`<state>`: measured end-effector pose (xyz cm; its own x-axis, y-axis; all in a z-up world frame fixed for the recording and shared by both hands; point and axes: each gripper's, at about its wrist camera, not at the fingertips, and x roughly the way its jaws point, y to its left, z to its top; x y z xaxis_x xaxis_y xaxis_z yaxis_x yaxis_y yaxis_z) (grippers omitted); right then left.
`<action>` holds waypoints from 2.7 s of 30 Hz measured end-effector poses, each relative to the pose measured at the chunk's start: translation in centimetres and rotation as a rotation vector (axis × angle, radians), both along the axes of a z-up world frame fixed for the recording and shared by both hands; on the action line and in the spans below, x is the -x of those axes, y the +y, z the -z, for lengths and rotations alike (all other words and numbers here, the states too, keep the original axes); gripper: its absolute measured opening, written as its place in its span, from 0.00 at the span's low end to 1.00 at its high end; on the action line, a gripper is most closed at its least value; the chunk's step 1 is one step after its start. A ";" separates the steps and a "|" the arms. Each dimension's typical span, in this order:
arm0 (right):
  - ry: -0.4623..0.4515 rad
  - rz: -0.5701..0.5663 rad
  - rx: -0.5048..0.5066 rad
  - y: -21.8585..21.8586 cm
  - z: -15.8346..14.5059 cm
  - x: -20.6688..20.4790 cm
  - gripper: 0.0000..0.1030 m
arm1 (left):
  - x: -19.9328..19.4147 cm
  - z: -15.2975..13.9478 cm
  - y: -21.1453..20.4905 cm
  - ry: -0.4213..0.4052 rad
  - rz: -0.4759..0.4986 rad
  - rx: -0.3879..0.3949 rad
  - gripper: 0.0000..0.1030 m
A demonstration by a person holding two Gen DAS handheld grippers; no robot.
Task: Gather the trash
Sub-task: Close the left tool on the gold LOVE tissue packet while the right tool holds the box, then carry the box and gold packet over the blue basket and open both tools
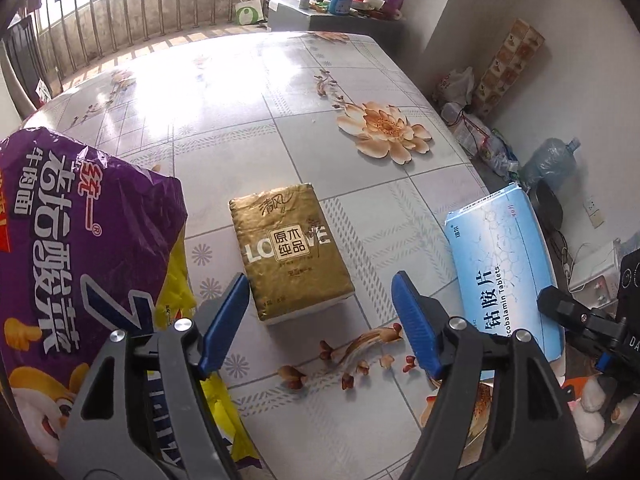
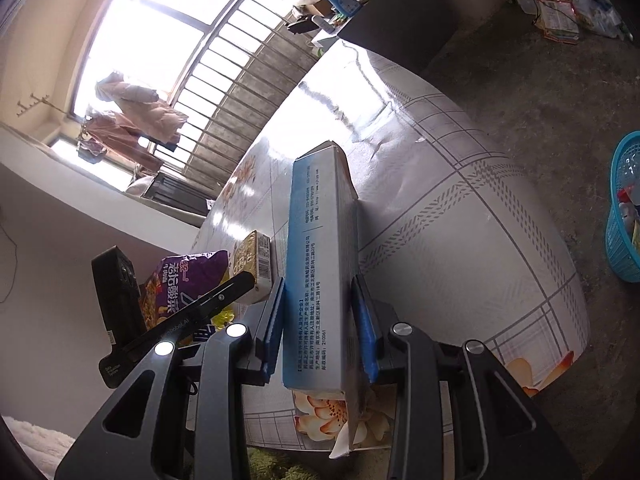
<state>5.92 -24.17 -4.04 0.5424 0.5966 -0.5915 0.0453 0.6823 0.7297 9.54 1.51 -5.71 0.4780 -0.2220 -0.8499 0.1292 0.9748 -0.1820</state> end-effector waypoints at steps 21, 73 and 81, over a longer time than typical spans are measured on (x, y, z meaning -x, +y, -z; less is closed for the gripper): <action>0.059 0.096 -0.060 -2.4 1.6 2.2 0.33 | 3.4 1.7 -7.1 -0.089 0.294 -0.110 0.51; -0.037 0.136 -0.045 -3.3 -1.6 4.9 0.32 | 6.9 -3.4 -5.7 -0.211 0.271 -0.094 0.48; -0.037 0.132 -0.048 -3.2 -1.7 5.1 0.32 | 7.0 -3.3 -5.8 -0.215 0.273 -0.104 0.48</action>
<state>0.84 -27.37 -2.34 0.6388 0.5456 -0.5424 0.1052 0.6364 0.7641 2.52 -4.32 -2.44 0.5835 -0.2835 -0.7611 0.4115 0.9111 -0.0239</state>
